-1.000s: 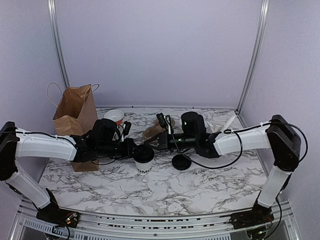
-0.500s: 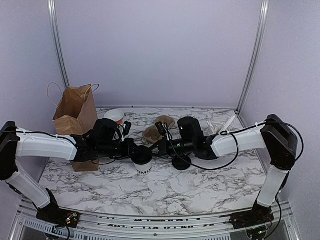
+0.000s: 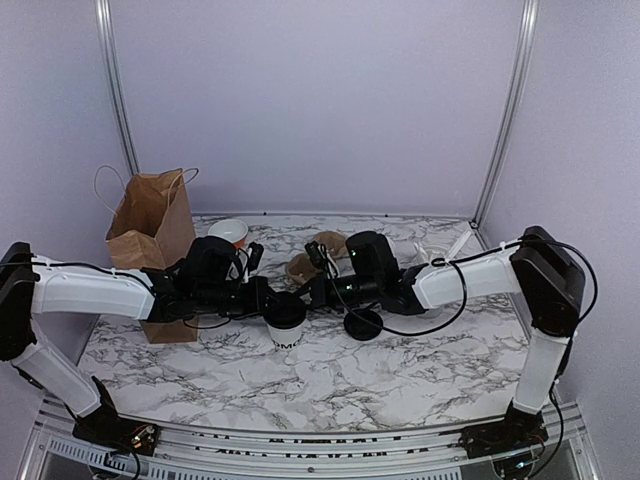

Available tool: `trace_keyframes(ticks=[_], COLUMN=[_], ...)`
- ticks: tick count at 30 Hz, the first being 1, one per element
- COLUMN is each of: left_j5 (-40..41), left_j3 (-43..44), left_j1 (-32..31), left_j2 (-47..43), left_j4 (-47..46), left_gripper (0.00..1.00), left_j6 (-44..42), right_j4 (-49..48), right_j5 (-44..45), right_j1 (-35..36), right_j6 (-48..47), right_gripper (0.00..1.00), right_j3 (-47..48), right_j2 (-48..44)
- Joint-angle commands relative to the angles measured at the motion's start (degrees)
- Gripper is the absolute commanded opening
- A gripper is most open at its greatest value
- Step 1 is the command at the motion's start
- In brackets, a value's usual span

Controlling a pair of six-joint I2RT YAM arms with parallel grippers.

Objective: Pack the takeout coffee

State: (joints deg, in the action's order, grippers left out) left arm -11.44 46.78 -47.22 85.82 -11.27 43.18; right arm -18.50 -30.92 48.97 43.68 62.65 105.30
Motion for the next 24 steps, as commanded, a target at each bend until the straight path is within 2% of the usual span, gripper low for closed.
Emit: trace_keyframes(ticks=[1, 3, 10, 15, 19, 24], left_j5=[0.5, 0.5, 0.4, 1.9, 3.4, 5.0], left_j3=[0.4, 0.6, 2.5, 7.0, 11.4, 15.7], left_j1=[-0.2, -0.2, -0.3, -0.7, -0.7, -0.7], left_j2=[0.6, 0.6, 0.1, -2.6, -5.1, -8.1], left_j4=[5.7, 5.9, 7.0, 10.4, 14.8, 18.0], left_gripper=[0.0, 0.0, 0.0, 0.0, 0.05, 0.19], left_j6=[-1.1, -1.2, -2.4, -5.4, -8.7, -11.8], right_j4=[2.5, 1.6, 8.6, 12.4, 17.5, 21.2], right_j5=[-1.3, -0.7, 4.4, 7.8, 14.1, 20.6], right_j1=[0.1, 0.1, 0.1, 0.3, 0.3, 0.4], right_j6=[2.1, 2.6, -2.7, -6.9, -12.8, -18.6], right_gripper=[0.0, 0.0, 0.0, 0.07, 0.2, 0.52], right_j3=[-1.8, -2.5, 1.6, 5.5, 8.6, 10.4], right_j2=[5.4, 4.3, -1.7, -6.0, -9.4, -12.2])
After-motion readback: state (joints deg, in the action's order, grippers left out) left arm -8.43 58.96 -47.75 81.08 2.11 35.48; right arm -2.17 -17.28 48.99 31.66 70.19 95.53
